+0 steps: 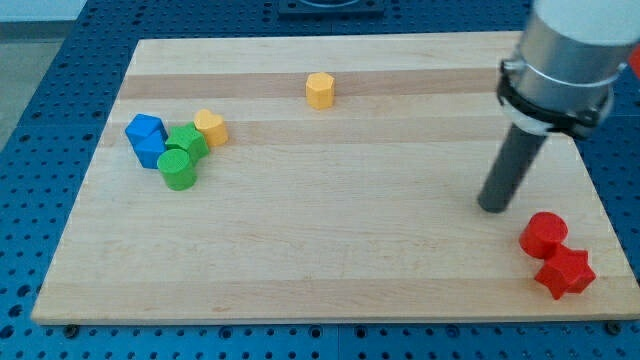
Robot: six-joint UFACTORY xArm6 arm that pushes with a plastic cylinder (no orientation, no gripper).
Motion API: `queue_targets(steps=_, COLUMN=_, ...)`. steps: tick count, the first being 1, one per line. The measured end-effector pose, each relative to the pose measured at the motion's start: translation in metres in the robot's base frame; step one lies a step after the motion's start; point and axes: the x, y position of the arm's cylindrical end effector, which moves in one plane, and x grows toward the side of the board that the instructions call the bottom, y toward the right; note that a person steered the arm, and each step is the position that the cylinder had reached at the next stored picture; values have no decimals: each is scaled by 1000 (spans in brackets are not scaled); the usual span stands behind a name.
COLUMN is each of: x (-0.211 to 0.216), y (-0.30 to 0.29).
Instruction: Slightly push the yellow hexagon towards the left side of the board
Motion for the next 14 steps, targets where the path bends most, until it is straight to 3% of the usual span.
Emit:
queue_targets(steps=4, x=-62, y=-30)
queue_targets(steps=6, x=-152, y=-139)
queue_targets(steps=10, x=-152, y=-139)
queue_targets(steps=12, x=-197, y=-166)
queue_targets(steps=14, x=-198, y=-167)
